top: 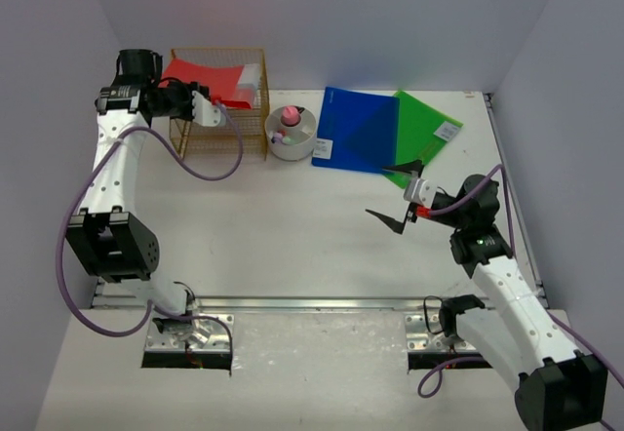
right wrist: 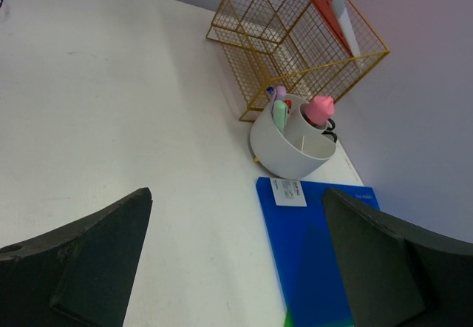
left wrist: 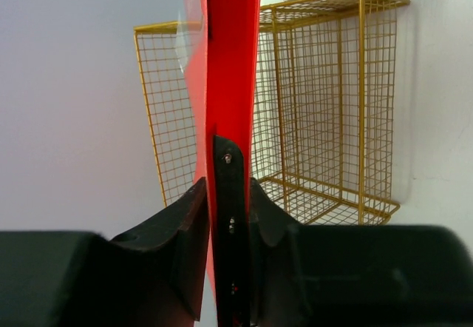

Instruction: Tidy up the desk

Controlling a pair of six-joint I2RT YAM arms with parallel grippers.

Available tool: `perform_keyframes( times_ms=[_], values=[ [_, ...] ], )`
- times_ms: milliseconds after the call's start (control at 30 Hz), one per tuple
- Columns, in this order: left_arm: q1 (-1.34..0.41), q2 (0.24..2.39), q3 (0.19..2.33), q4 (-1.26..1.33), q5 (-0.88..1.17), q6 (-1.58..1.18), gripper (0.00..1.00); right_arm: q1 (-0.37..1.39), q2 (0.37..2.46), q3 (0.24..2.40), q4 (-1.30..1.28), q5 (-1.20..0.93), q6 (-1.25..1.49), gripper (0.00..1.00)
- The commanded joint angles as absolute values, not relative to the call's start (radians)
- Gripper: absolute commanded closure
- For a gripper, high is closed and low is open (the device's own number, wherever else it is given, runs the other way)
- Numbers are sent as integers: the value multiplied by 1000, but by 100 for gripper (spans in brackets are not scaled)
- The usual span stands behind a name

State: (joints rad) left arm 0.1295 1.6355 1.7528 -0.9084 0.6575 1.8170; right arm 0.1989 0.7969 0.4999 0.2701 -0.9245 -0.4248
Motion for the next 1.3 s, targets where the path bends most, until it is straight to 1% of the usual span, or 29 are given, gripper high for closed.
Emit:
perform_keyframes(
  times_ms=[0,33,67,167,267,433,567,733,900,1067,1267],
  values=[
    [114,1555,1725,-813,726,1828,88,202,803,540,329,-923,-383,1],
    [114,1545,1715,-798,729,1828,99,202,804,542,330,-924,-382,1],
    [115,1537,1707,-785,729,1827,100,202,804,544,330,-925,-382,1],
    [115,1511,1686,-717,724,1803,100,202,802,548,330,-925,-385,1],
    [115,1479,1667,-600,717,1718,100,202,801,553,328,-928,-401,1],
    [115,1474,1702,-567,712,1712,100,202,825,588,338,-928,-402,1],
    [115,1471,1680,-481,726,1712,100,203,839,609,342,-925,-382,1],
    [117,1536,1749,-537,730,1746,100,204,827,607,314,-931,-400,1],
    [116,1593,1804,-539,738,1695,100,204,816,595,290,-930,-429,1],
    [115,1603,1833,-575,743,1652,100,204,820,594,284,-930,-434,1],
    [120,1572,1810,-614,726,1629,100,204,825,592,282,-934,-435,1]
  ],
)
